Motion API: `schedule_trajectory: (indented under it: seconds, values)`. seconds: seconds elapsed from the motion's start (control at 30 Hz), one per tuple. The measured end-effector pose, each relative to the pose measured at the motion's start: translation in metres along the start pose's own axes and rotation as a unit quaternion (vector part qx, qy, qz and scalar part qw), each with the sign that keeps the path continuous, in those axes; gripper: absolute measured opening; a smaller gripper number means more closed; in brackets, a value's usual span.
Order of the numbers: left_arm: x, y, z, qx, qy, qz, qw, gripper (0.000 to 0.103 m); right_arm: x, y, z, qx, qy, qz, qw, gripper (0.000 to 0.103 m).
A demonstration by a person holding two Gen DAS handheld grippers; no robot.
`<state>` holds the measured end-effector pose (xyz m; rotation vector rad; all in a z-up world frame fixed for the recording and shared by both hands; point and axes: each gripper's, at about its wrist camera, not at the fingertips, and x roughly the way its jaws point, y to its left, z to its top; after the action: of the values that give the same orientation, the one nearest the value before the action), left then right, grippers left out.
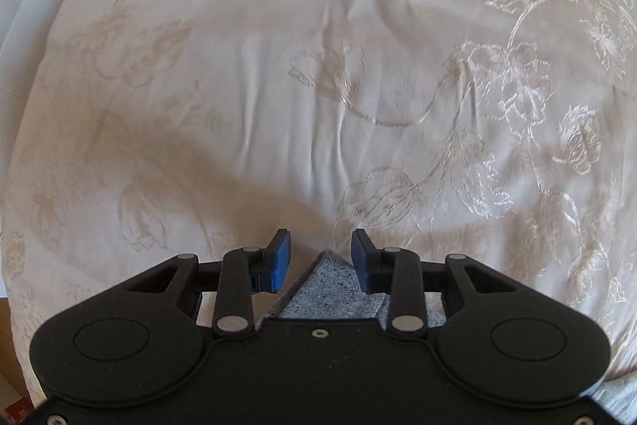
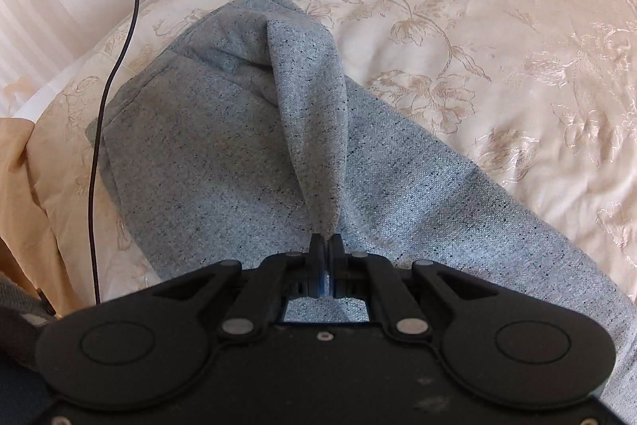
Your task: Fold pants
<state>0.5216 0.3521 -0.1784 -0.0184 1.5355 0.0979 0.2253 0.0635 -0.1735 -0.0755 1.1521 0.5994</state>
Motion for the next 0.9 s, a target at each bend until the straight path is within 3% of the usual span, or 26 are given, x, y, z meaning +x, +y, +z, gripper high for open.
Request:
schedule_trajectory:
  seconds: [0.1, 0.13, 0.2, 0.3, 0.43, 0.57, 0.7, 0.9]
  values:
    - [0.008, 0.004, -0.004, -0.011, 0.002, -0.008, 0.9999, 0.044, 0.002, 0.001, -0.001, 0.007, 0.002, -0.001, 1.000, 0.004]
    - [0.009, 0.006, -0.007, -0.016, 0.003, -0.016, 0.9998, 0.038, 0.004, 0.002, -0.002, 0.008, 0.003, -0.002, 1.000, 0.004]
    - [0.009, 0.011, -0.013, -0.026, 0.008, -0.030, 0.9992, 0.005, 0.003, 0.003, -0.003, 0.010, 0.003, -0.004, 1.000, 0.004]
    - [-0.008, 0.022, -0.031, -0.037, -0.021, -0.051, 0.9977, 0.005, 0.001, 0.003, -0.003, 0.014, 0.001, -0.010, 1.000, 0.004]
    - [-0.056, 0.045, -0.080, -0.022, -0.080, -0.079, 0.9934, 0.005, -0.008, 0.007, -0.004, 0.010, -0.008, -0.016, 1.000, 0.004]
    - [-0.094, 0.085, -0.132, -0.051, -0.097, -0.119, 0.9869, 0.005, -0.024, 0.015, -0.010, -0.009, -0.016, -0.022, 1.000, 0.004]
    - [-0.098, 0.117, -0.192, -0.094, -0.074, -0.126, 0.9848, 0.005, -0.034, 0.026, -0.025, -0.039, -0.010, -0.031, 0.999, 0.004]
    - [-0.050, 0.137, -0.259, -0.145, -0.014, -0.109, 0.9833, 0.004, -0.023, 0.040, -0.055, -0.079, 0.030, -0.038, 0.996, 0.004]
